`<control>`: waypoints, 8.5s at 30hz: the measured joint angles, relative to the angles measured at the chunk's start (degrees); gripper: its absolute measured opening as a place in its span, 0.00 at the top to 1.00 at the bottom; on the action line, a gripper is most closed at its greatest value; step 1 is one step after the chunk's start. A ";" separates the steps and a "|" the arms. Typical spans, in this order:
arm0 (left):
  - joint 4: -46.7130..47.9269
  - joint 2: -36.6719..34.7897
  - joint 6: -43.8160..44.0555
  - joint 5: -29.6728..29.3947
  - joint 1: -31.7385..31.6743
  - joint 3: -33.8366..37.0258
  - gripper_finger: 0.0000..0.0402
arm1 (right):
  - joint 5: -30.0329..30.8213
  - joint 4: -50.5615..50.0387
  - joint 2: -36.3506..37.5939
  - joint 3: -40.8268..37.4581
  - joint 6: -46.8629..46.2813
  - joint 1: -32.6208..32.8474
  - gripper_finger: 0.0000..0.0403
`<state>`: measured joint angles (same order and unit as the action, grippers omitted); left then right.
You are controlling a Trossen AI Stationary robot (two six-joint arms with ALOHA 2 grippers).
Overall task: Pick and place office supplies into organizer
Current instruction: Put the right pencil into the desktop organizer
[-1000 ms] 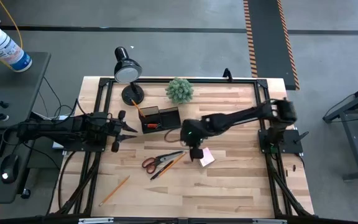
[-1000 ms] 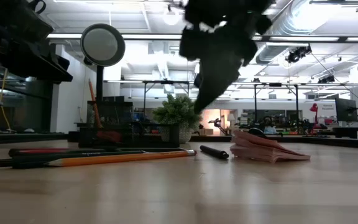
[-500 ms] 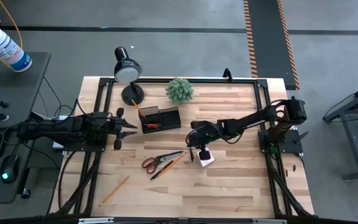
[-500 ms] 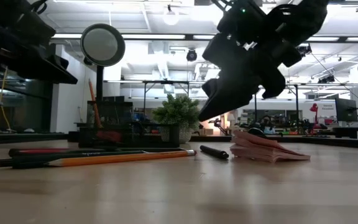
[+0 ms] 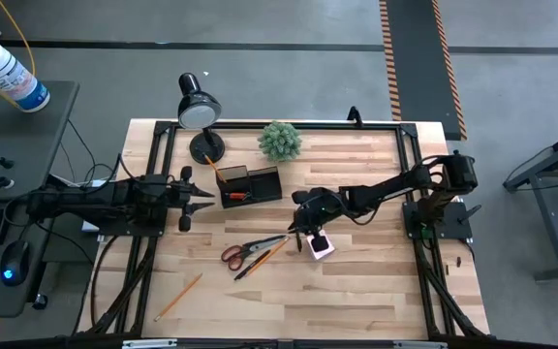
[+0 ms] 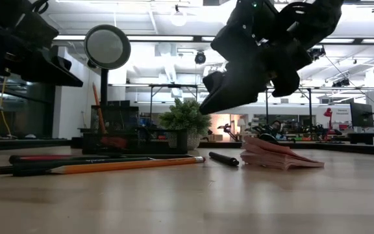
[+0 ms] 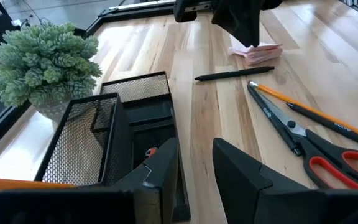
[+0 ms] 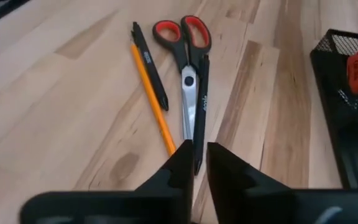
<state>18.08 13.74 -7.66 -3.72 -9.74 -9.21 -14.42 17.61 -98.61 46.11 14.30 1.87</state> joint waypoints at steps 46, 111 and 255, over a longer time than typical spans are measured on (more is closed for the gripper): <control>-1.24 0.01 -2.56 0.01 0.00 0.00 0.78 | 1.43 -20.86 -12.27 15.77 10.80 1.75 0.73; 0.12 0.01 -2.54 0.25 0.02 0.00 0.78 | -6.91 -34.34 -11.10 24.08 6.26 0.22 1.00; 3.18 0.00 -2.54 0.27 0.02 0.00 0.78 | 69.06 -64.92 -24.11 70.14 62.14 -1.81 1.00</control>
<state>21.26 13.74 -10.20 -3.44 -9.72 -9.21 54.65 -47.32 -122.72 116.25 76.45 0.05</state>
